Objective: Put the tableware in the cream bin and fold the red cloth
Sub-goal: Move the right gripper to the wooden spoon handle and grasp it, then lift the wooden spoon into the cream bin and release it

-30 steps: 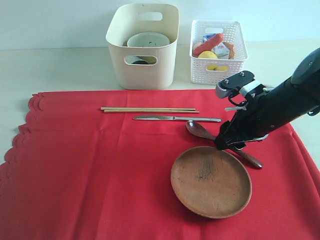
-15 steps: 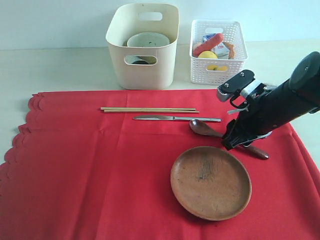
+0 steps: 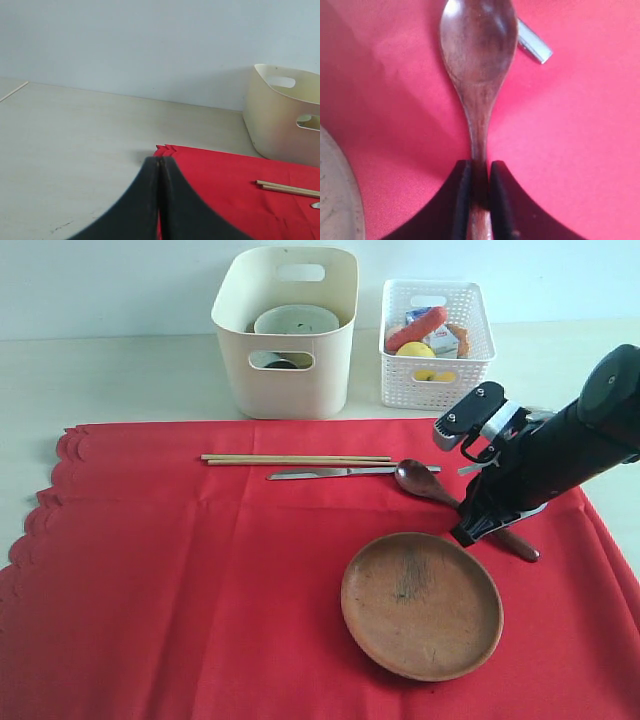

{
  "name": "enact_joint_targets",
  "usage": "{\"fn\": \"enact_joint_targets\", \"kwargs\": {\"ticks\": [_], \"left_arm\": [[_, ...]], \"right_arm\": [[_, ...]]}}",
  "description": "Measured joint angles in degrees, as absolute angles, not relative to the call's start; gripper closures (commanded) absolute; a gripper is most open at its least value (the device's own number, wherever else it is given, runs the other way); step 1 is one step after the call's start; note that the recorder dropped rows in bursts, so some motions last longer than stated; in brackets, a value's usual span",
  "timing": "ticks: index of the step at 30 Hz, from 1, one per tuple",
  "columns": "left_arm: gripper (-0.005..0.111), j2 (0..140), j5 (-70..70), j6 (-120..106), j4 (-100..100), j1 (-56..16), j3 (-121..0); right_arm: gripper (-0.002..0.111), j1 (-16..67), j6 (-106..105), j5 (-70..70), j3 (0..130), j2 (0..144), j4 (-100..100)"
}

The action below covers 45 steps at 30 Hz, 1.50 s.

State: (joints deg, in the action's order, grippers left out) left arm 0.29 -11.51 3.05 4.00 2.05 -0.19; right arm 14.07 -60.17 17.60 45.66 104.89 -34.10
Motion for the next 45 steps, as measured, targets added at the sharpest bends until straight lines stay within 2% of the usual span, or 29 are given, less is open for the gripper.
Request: {"fn": "enact_joint_targets", "kwargs": {"ticks": [13, 29, 45], "left_arm": [[0.107, 0.3, -11.5, 3.1, 4.0, 2.0, -0.2], [0.107, 0.3, -11.5, 3.1, 4.0, 2.0, -0.2], [0.107, 0.3, -11.5, 3.1, 4.0, 2.0, -0.2]], "right_arm": [[0.108, 14.1, -60.2, 20.9, 45.7, 103.6, -33.9], [0.108, 14.1, -60.1, 20.2, 45.9, 90.3, -40.0], [0.108, 14.1, -66.2, 19.8, 65.4, 92.1, -59.9]]}}
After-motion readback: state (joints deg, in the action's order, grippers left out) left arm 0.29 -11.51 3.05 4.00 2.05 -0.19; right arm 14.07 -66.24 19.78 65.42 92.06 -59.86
